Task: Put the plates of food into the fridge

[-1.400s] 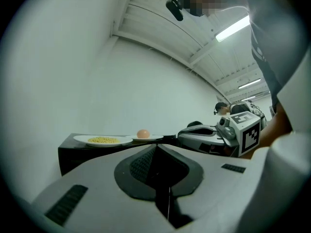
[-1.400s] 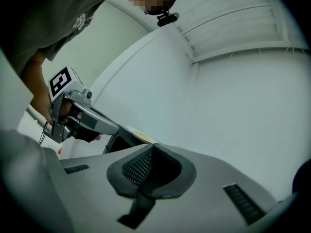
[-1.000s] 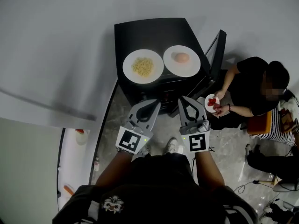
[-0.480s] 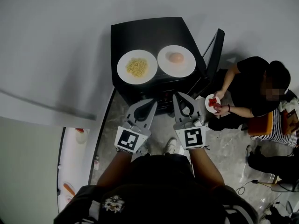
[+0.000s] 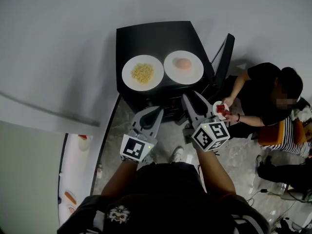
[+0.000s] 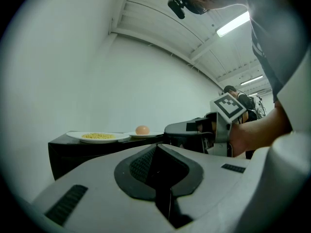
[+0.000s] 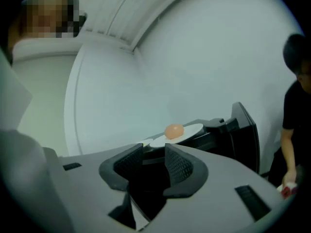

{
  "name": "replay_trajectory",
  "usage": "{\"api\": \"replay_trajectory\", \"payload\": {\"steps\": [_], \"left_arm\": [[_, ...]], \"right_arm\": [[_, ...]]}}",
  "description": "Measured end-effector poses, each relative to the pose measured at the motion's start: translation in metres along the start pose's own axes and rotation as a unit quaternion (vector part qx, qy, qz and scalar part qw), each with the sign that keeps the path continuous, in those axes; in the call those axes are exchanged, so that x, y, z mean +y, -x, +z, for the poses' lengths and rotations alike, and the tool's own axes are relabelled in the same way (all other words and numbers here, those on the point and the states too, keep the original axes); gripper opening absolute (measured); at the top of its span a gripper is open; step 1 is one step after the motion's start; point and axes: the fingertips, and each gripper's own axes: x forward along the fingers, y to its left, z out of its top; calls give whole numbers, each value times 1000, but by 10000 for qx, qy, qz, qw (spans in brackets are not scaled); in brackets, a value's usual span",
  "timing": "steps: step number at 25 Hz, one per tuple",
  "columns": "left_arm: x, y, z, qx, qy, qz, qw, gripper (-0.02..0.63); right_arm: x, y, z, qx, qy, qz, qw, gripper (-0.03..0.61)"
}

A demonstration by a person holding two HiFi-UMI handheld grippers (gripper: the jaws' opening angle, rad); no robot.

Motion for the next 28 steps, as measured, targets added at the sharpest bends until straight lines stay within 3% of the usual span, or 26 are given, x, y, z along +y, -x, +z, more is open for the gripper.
{"api": "replay_trajectory", "payload": {"steps": [2,5,12,15,18,21,25,28], "left_arm": [[0,-1,-2,13,9,-2,10000,21],[1,-2,-3,12,17,2,10000,21],[4,0,-1,-12,-13,46,10000,21],[8,3,-2,0,-18,101,9999,21],[11,5,-4,43,-28,151,9999,20],[12,7,-2,2,2,161,9999,21],[12,9,3,-74,19,175,9998,21],[11,10,3,-60,11,185,9998,21]], "right_arm": [[-7,-3,4,-99,-928,17,9956,155],[-18,-9,8,-264,-2237,13,9743,169],[-46,-20,1,-488,-4095,-263,9106,188],[-53,-26,1,-549,-4413,-282,8952,187],[-58,-31,1,-584,-4568,-325,8870,187],[-62,-33,4,-653,-4600,-386,8847,183],[-65,-35,6,-717,-4580,-489,8847,103],[-64,-36,4,-693,-4639,-495,8818,80]]}}
